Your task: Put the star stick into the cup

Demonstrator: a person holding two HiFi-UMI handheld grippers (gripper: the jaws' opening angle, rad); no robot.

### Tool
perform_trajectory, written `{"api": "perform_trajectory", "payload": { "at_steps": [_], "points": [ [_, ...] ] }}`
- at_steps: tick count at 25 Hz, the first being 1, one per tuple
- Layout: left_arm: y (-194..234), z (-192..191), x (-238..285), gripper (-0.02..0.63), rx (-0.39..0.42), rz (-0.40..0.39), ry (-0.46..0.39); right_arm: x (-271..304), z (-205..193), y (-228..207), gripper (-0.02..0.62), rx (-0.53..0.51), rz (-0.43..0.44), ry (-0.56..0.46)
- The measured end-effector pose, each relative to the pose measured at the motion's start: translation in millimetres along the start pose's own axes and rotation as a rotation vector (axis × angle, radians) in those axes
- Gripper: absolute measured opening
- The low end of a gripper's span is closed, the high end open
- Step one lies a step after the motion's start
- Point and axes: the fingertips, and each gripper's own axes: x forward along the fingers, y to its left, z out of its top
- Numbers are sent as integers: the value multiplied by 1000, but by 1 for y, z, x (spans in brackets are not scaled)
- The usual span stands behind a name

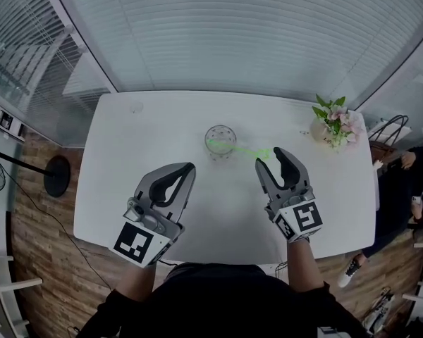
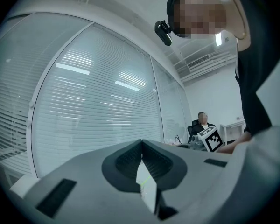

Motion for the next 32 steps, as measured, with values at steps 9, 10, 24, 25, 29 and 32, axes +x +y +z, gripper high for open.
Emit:
{"api": "perform_trajectory", "payload": {
  "at_steps": [9,10,24,25,29,32],
  "points": [
    [-9,5,11,14,-6,-49,-22,-21,46,2,189,-23,-47,-49],
    [-10,6,12,14,-5,-54,-24,-22,51,3,187,-22,-49,-54],
    [-18,16,21,14,0,-101,-32,-36,91,20,49,-1,-66,-75],
    [-17,17,21,14,1,-101,-35,-36,92,21,28,-3,-66,-75],
    [-18,14,18,14,10,-101,-31,-38,93,24,6,6,-66,-81],
    [-20,17,19,14,10,-106,-43,-37,93,27,6,8,-53,-86]
  ]
}}
